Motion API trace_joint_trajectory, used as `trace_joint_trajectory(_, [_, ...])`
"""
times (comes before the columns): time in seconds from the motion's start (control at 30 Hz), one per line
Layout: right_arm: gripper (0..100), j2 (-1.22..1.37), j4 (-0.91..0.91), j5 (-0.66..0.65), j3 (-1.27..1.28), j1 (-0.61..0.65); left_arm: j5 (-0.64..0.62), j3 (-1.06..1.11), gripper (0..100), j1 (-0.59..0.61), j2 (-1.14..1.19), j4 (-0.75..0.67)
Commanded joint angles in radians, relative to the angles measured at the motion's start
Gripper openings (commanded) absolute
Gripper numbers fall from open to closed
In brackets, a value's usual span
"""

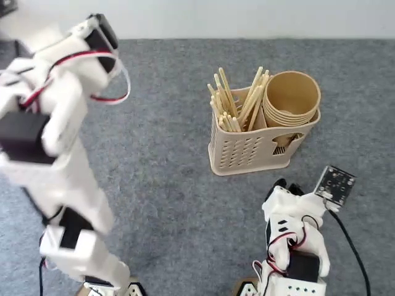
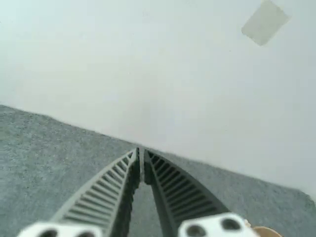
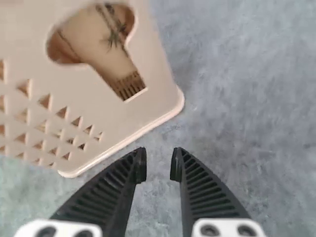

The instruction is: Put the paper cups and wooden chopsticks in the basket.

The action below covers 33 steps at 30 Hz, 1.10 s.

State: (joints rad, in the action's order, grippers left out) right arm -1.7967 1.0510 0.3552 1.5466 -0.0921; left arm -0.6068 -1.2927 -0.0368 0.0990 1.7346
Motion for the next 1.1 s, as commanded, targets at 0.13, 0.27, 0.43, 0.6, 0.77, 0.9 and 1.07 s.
trace_joint_trajectory(0.13, [10.0,-0.012,-0.027,0.002,-0.006,0.03,0.069,0.538,1,0.008,-0.425,0.017])
trace_joint_trajectory(0.27, [10.0,-0.012,-0.027,0.002,-0.006,0.03,0.071,0.809,1,0.009,-0.615,0.005])
trace_joint_trajectory(0.43, [10.0,-0.012,-0.024,0.002,-0.006,0.03,0.071,1.138,1,0.008,-0.875,-0.098])
trace_joint_trajectory(0.6, [10.0,-0.012,-0.019,0.002,0.0,0.031,0.071,1.544,1,0.008,-1.154,-0.284])
trace_joint_trajectory(0.77, [10.0,-0.012,-0.019,0.002,0.002,0.031,0.069,1.934,1,0.008,-1.396,-0.5])
trace_joint_trajectory(0.9, [9.9,-0.012,0.013,0.003,-0.006,0.031,0.094,2.146,1,0.006,-1.54,-0.592])
trace_joint_trajectory(1.07, [2.9,-0.012,0.047,0.003,-0.052,0.033,0.101,2.305,1,0.002,-1.671,-0.621])
